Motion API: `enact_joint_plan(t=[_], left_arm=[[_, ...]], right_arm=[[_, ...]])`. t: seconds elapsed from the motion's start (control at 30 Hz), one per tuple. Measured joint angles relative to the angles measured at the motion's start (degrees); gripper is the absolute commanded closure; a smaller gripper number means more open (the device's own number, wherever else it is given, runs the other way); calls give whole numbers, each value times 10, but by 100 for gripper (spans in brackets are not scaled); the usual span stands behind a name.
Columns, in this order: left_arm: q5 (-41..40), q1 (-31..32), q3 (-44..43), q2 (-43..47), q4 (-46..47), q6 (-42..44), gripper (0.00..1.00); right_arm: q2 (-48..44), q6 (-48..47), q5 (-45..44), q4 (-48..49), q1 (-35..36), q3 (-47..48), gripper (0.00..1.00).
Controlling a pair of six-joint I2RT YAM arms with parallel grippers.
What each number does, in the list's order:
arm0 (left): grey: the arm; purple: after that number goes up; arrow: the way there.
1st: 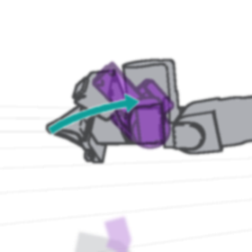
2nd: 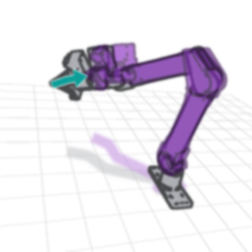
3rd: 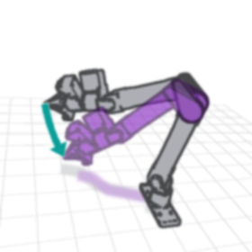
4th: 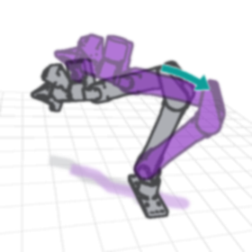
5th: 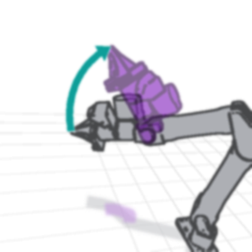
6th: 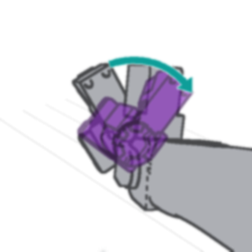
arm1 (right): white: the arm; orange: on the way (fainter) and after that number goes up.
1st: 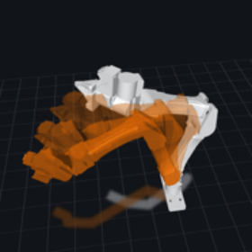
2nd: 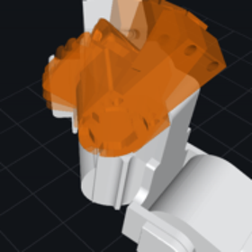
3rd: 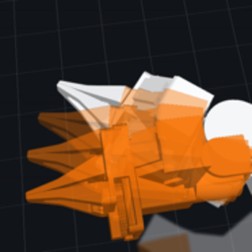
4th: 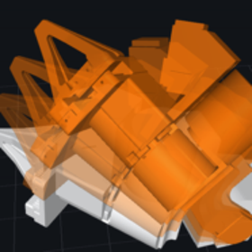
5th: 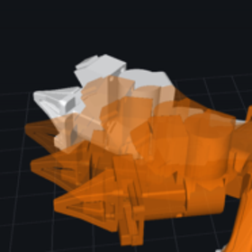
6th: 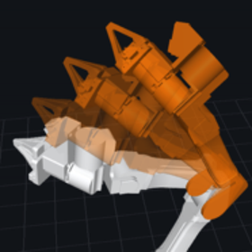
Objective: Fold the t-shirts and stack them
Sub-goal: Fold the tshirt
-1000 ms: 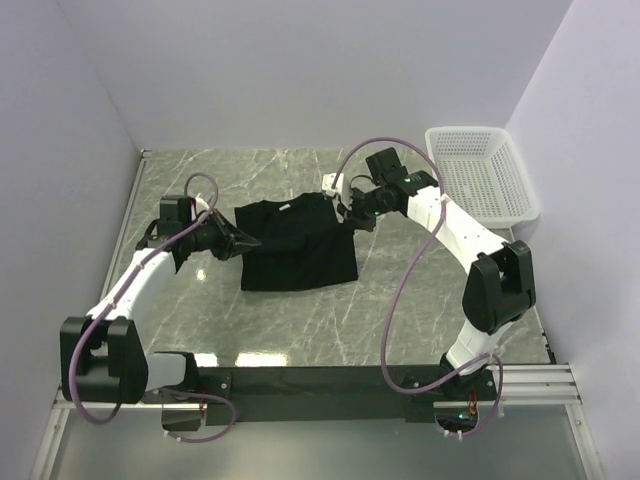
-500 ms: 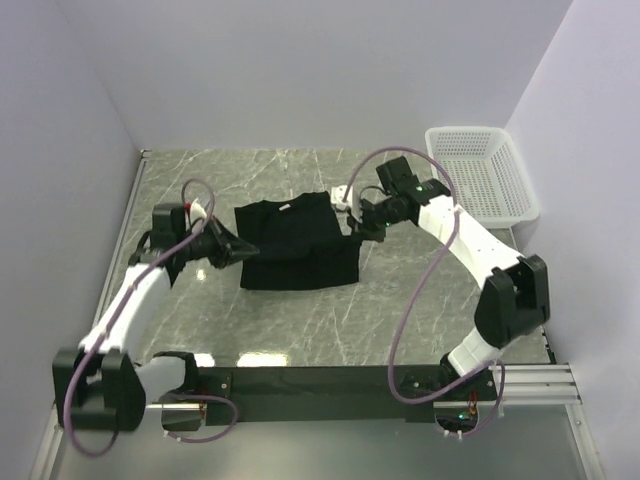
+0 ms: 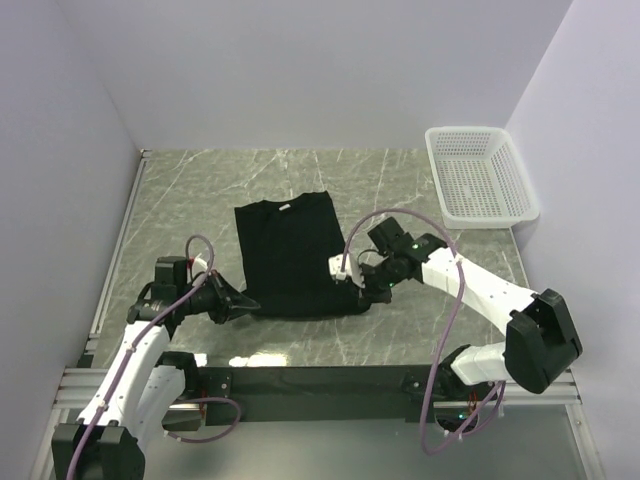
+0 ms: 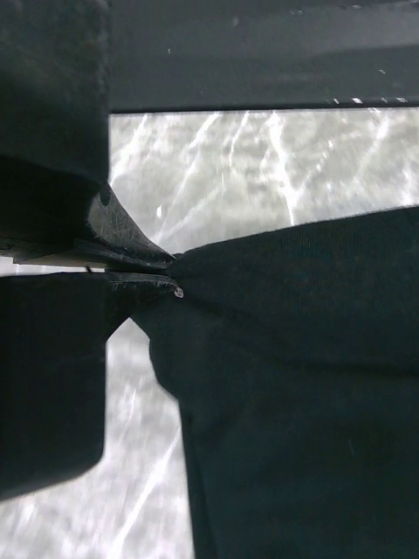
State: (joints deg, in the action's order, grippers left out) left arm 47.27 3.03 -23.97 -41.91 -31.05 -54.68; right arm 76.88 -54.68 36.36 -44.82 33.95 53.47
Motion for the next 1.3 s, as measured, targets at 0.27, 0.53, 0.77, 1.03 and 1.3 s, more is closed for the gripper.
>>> enact_joint_plan(t=[0.27,0.53,0.77,1.03,1.3], left_arm=[[1,7,21,14,-50,13,98],[-2,21,47,23,-104,30,69],[-24,24,26,33,-204,71,41],[-113,24,-109,41,-254,93,37],[-238,24,-114,-70,-164,98,38]], right_arm=[[-18,58,-43,50,40,-58,100],[-21,80,-73,76,74,-88,93],[-24,76,-79,66,85,-89,46],[-95,73,-66,37,78,-88,44],[-56,173,-20,53,-41,-38,47]])
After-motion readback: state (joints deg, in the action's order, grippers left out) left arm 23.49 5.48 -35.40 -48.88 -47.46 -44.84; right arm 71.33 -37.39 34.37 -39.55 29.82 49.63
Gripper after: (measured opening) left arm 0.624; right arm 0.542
